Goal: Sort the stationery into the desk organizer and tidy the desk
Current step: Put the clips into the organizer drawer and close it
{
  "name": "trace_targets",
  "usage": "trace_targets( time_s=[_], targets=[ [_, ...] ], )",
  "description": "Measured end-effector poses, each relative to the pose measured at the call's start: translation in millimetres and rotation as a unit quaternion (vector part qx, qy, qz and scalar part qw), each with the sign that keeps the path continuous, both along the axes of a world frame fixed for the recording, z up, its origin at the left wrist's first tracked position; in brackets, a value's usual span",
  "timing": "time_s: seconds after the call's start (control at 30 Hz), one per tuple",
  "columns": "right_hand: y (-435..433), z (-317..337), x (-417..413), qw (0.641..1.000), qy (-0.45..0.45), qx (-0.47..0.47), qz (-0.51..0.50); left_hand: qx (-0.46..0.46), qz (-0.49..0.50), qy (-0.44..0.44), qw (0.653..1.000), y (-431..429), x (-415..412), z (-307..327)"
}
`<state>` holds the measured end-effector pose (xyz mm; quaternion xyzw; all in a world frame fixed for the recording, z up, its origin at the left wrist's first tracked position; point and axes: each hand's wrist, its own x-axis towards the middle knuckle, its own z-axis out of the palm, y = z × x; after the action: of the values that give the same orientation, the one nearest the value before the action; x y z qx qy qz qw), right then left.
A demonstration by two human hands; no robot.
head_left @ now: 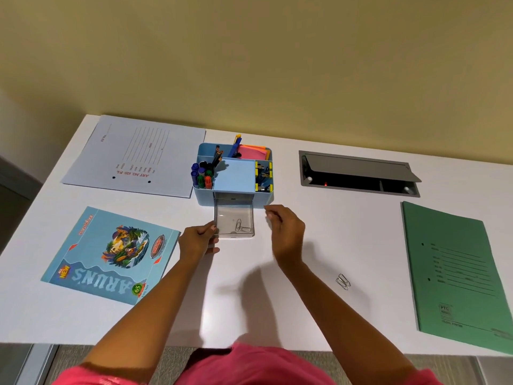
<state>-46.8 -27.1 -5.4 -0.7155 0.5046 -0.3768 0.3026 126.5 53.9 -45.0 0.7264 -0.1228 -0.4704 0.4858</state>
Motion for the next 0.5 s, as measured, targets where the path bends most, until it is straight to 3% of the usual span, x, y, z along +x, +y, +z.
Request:
trace_targets(
  time_s=[0.27,0.5],
  targets=[
    [14,-31,-110,0.989,0.065,-0.044,-0.126,0.003,-0.012,-0.009,1.000,2,1,-5],
    [31,-55,-180,0.943,0.227,0.104,-0.222,0.006,-0.021,-0.004,1.000,2,2,-8]
  ],
)
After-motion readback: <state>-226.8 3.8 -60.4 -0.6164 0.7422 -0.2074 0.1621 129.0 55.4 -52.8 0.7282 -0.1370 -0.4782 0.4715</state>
